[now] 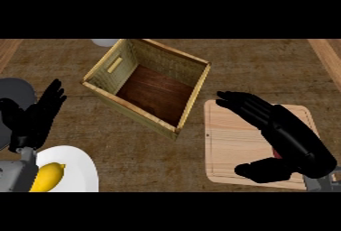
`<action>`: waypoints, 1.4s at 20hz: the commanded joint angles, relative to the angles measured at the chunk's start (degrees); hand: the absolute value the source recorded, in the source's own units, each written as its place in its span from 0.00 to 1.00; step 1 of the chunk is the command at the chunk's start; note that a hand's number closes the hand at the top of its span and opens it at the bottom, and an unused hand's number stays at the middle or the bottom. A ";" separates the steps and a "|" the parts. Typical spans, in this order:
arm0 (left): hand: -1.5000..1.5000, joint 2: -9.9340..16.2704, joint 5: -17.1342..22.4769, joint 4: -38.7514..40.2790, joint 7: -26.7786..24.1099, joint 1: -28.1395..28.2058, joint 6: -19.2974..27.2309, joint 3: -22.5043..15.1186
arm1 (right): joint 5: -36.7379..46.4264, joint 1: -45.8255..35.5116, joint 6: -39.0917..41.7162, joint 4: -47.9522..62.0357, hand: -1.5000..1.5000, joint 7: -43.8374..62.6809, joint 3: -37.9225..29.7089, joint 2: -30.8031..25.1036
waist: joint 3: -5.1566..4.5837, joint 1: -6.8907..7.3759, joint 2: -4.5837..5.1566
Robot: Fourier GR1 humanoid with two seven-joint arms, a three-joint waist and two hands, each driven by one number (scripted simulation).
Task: Pick the bell pepper from the cutting board and place it in the basket
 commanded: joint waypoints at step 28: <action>0.50 0.01 -0.69 -2.17 4.20 -0.98 -2.78 3.57 | -35.54 0.17 40.58 -14.18 0.00 36.39 -40.35 -20.83 | 0.28 0.06 0.21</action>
